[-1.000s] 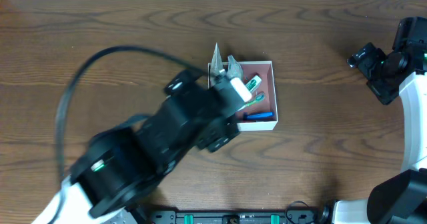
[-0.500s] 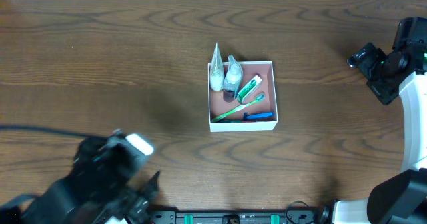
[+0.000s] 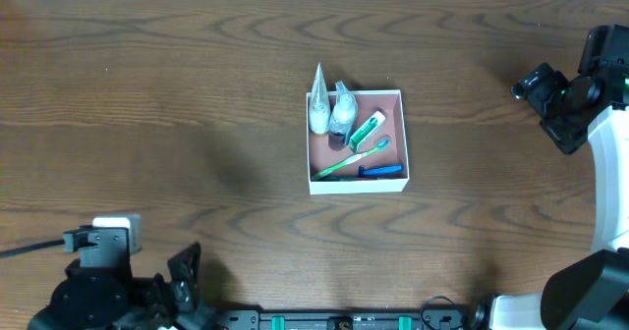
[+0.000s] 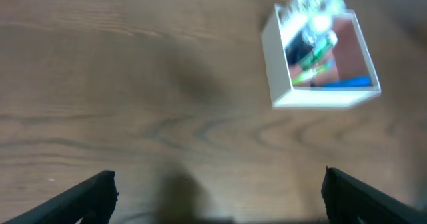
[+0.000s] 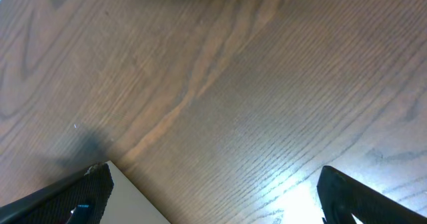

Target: Pack container

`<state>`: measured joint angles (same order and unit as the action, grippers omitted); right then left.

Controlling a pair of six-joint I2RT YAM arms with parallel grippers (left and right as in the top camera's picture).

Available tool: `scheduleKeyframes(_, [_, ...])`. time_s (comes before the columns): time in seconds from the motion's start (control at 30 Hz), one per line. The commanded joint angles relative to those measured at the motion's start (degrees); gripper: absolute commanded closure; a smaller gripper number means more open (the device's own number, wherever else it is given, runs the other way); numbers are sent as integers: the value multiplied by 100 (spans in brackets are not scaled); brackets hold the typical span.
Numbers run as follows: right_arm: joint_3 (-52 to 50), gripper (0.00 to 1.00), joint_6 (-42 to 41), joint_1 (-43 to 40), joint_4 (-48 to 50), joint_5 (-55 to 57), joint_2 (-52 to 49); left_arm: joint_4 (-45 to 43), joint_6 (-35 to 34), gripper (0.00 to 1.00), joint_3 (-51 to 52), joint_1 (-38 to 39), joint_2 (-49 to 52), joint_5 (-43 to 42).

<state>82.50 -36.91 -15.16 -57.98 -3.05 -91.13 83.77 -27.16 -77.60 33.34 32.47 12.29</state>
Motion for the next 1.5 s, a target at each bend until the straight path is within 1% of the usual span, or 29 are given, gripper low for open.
scheduleKeyframes(0.0, [59, 1, -76, -20, -9, -20, -33, -603, 337, 2, 651, -597, -422, -544])
scheduleKeyframes(0.2, [59, 1, -76, -22, -7, -20, -33, -2555, 1725, 2, 2044, -1670, -1095, -1777])
scheduleKeyframes(0.3, [59, 1, -76, -22, -7, -20, -33, -3567, 2192, 2, 2734, -2146, -1338, -2439])
scheduleKeyframes(0.47, [59, 1, -76, -22, -9, -20, -33, -5178, 2444, 2, 3805, -2780, -1672, -3392])
scheduleKeyframes(0.57, [59, 1, -76, -22, -9, -17, -33, -6092, 2704, 2, 4411, -2835, -1915, -3709])
scheduleKeyframes(0.7, [59, 1, -76, -22, -9, -20, -33, -7031, 2736, 2, 5184, -2835, -2400, -3886])
scheduleKeyframes(0.87, [59, 1, -76, -22, -9, -20, -33, -7729, 2736, 2, 5939, -2835, -2968, -3886])
scheduleKeyframes(1.0, [59, 1, -76, -22, -9, -20, -33, -8290, 2736, 2, 6422, -2898, -3193, -3886])
scheduleKeyframes(1.23, [59, 1, -76, -22, -9, -17, -33, -8867, 2736, 2, 7071, -3185, -3237, -3864])
scheduleKeyframes(1.37, [59, 1, -76, -22, -9, -20, -33, -9475, 2736, 2, 7587, -3235, -3237, -3692])
scheduleKeyframes(1.47, [59, 1, -76, -22, -9, -20, -33, -9409, 2736, 2, 7735, -3237, -3237, -3425])
